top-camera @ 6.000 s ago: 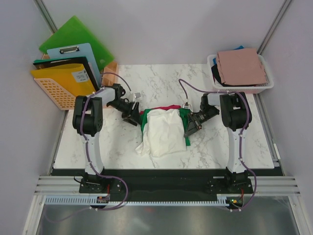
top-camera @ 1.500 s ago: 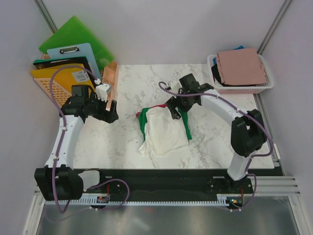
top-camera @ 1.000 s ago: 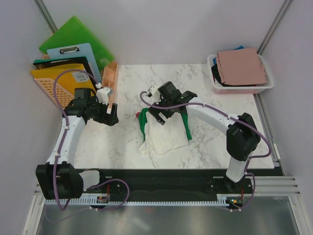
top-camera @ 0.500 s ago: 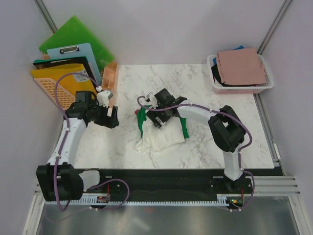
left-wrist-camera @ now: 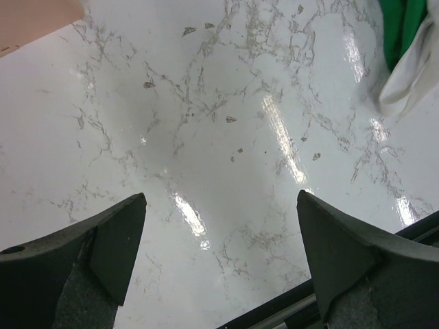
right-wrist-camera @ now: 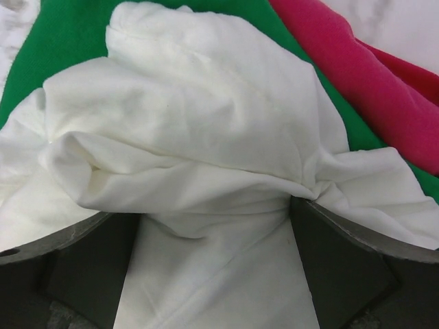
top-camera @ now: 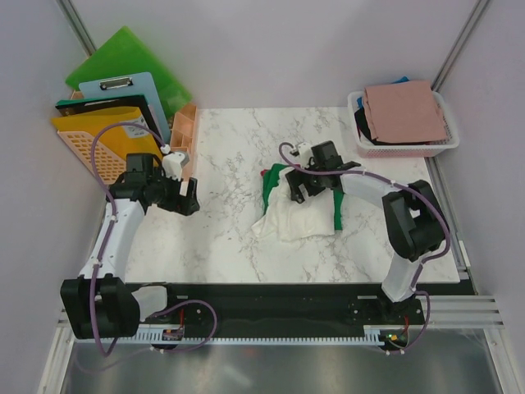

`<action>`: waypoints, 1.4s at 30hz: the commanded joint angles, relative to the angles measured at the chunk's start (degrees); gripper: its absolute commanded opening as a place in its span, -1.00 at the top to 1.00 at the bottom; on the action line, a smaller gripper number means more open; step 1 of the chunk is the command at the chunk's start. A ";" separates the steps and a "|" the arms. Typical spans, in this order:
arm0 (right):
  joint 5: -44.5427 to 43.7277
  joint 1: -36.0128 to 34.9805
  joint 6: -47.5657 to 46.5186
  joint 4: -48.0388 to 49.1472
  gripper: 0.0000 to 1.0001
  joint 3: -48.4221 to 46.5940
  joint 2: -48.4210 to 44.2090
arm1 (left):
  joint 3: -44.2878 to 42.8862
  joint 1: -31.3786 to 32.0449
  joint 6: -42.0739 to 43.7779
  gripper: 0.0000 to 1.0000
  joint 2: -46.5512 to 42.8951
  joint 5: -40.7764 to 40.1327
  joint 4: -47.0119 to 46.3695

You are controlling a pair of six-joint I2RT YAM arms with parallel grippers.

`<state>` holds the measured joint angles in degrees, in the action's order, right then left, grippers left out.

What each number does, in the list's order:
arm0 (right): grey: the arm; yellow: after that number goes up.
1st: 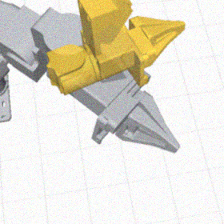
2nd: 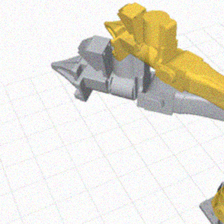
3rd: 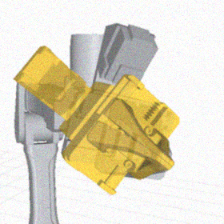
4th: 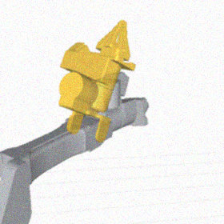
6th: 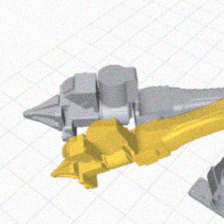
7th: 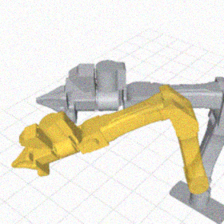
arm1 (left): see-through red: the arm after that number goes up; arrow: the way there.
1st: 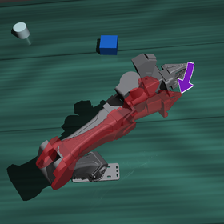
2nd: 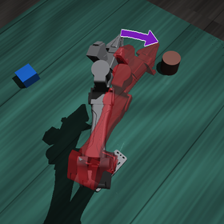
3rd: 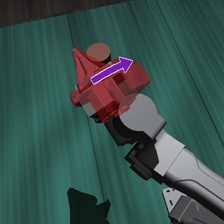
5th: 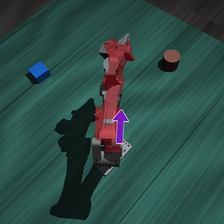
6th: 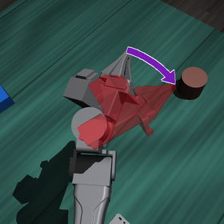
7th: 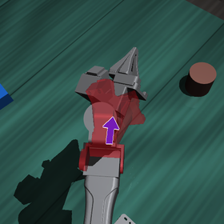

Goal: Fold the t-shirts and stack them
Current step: Neatly place the folded tshirt to the corner

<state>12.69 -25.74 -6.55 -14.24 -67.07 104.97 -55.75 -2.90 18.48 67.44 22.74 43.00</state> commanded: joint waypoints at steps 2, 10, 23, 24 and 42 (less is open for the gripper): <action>-2.76 8.84 -2.24 -10.98 -0.96 7.74 -0.19 | -0.15 -0.27 -0.37 -0.95 1.20 1.69 -2.57; -1.26 22.38 -9.09 -15.64 -0.96 12.84 -6.26 | 0.46 -0.27 0.15 -0.95 1.91 1.95 -3.10; -0.73 47.52 -20.69 -23.64 -0.96 0.47 -1.36 | 1.08 -0.27 -0.64 -0.95 4.28 4.59 -4.95; -1.17 48.23 -21.13 -23.38 -0.96 -0.60 -0.47 | 1.25 -0.36 -0.64 -0.95 4.37 4.68 -5.12; -0.65 52.37 -10.95 -18.98 -0.96 -6.31 3.48 | 2.14 -0.27 -0.11 -0.95 3.84 5.91 -5.21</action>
<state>14.87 26.04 -20.38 -32.45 -72.29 104.84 -52.80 -2.92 18.48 71.31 26.15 39.62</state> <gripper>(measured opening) 0.982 0.975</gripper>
